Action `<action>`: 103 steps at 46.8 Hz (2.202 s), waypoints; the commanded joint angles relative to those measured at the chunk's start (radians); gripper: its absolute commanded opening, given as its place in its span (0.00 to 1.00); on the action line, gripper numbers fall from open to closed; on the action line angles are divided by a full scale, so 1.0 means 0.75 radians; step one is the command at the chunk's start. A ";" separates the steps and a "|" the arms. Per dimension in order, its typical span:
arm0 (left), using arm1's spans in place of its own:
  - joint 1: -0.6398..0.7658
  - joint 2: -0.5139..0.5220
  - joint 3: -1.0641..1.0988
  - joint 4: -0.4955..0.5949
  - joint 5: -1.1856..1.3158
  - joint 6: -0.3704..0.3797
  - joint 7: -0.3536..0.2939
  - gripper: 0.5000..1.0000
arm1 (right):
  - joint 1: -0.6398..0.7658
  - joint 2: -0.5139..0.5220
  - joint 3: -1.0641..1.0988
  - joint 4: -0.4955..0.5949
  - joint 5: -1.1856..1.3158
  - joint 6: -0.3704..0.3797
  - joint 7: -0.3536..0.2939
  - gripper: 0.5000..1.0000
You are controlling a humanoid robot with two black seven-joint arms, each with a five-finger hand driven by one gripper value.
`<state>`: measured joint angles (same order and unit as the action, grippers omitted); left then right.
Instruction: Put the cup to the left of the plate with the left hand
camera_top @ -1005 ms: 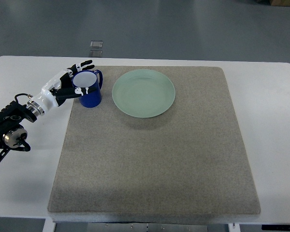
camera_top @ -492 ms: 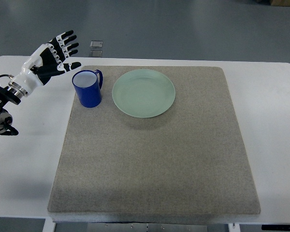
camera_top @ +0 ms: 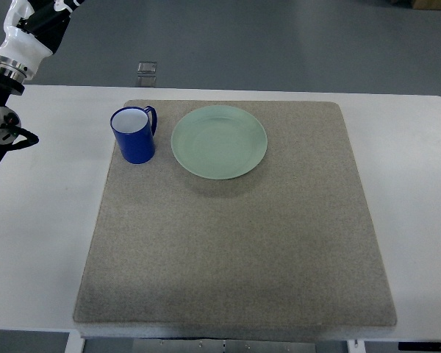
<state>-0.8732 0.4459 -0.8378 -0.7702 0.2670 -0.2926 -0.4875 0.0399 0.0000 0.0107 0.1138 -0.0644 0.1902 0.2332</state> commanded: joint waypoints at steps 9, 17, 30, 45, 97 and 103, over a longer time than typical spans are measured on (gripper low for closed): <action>-0.034 -0.071 0.000 0.008 -0.037 0.167 0.045 0.93 | -0.002 0.000 0.000 0.002 0.000 0.000 0.000 0.86; -0.051 -0.132 0.000 0.029 -0.113 0.296 0.112 0.91 | 0.000 0.000 0.000 0.002 0.000 0.000 0.000 0.86; -0.065 -0.175 0.000 0.060 -0.311 0.325 0.165 0.89 | 0.000 0.000 0.000 0.000 0.000 0.000 0.000 0.86; -0.059 -0.192 -0.002 0.082 -0.327 0.335 0.163 0.99 | 0.000 0.000 0.000 0.000 0.000 0.000 0.000 0.86; -0.087 -0.259 0.004 0.250 -0.581 0.135 0.304 0.99 | 0.000 0.000 0.000 0.000 0.000 0.000 0.000 0.86; -0.085 -0.275 0.015 0.258 -0.581 0.135 0.304 0.99 | 0.000 0.000 0.000 0.002 0.000 0.000 0.000 0.86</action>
<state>-0.9389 0.2420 -0.8306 -0.5780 -0.1687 -0.1918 -0.2584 0.0399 0.0000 0.0107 0.1142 -0.0644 0.1902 0.2332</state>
